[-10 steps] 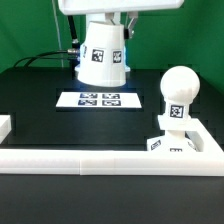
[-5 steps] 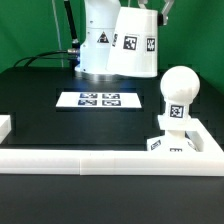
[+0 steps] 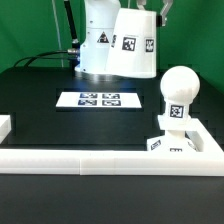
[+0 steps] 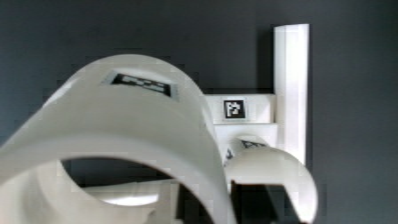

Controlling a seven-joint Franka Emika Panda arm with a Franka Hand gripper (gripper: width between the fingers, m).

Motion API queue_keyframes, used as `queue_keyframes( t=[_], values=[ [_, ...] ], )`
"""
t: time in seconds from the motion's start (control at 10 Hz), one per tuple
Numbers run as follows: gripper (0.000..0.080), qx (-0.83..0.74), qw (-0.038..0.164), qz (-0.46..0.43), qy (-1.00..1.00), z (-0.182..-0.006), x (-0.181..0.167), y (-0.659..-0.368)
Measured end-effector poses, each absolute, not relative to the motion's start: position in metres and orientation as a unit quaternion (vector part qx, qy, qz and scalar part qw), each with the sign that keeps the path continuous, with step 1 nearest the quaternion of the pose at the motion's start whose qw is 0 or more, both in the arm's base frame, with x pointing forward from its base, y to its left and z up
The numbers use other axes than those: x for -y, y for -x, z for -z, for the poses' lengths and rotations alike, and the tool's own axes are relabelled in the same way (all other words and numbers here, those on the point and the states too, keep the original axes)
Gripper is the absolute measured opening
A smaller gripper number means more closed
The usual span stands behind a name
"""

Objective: Assemble lamp

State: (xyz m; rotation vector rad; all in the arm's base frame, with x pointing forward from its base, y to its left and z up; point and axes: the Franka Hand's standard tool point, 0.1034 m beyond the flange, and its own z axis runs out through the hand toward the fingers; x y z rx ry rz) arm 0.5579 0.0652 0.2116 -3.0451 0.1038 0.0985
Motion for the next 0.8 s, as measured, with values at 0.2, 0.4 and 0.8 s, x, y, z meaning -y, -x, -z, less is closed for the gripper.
queue_keyframes(
  t=[0.2,0.4,0.8],
  values=[
    [0.0045,-0.027,0.049,-0.027,0.998,-0.226,-0.076,-0.572],
    [0.0045,-0.026,0.051,-0.019,0.998,-0.236,-0.09,-0.588],
    [0.0045,-0.05,0.051,-0.019,0.997,-0.233,-0.12,-0.601]
  ],
)
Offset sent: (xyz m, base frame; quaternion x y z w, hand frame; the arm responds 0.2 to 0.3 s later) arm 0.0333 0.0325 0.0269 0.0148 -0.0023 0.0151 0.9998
